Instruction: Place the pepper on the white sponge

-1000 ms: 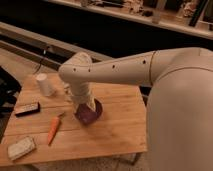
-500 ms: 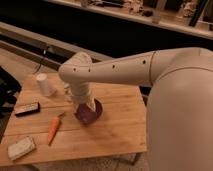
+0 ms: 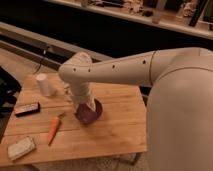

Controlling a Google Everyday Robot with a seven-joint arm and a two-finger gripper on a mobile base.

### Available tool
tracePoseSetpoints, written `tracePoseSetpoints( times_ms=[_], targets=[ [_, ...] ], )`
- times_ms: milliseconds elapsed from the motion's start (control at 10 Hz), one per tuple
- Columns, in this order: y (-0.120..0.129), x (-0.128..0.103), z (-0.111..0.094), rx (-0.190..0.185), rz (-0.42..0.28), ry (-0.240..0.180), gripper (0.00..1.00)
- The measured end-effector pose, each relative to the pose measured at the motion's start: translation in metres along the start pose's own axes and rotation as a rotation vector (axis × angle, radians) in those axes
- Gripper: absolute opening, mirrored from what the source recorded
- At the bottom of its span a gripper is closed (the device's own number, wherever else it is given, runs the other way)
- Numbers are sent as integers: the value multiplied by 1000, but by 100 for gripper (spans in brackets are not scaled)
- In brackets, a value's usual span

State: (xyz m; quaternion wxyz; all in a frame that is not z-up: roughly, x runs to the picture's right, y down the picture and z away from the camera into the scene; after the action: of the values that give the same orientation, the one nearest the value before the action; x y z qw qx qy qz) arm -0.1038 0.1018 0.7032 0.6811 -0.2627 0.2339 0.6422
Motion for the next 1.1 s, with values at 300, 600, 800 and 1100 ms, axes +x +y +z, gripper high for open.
tracePoseSetpoints(
  times_ms=[300, 600, 800, 1100],
  targets=[
    [5, 3, 1, 23, -43, 2, 65],
    [57, 30, -2, 76, -290, 22, 65],
    [102, 54, -2, 96, -462, 54, 65],
    [135, 69, -5, 63, -529, 97, 65]
  ],
)
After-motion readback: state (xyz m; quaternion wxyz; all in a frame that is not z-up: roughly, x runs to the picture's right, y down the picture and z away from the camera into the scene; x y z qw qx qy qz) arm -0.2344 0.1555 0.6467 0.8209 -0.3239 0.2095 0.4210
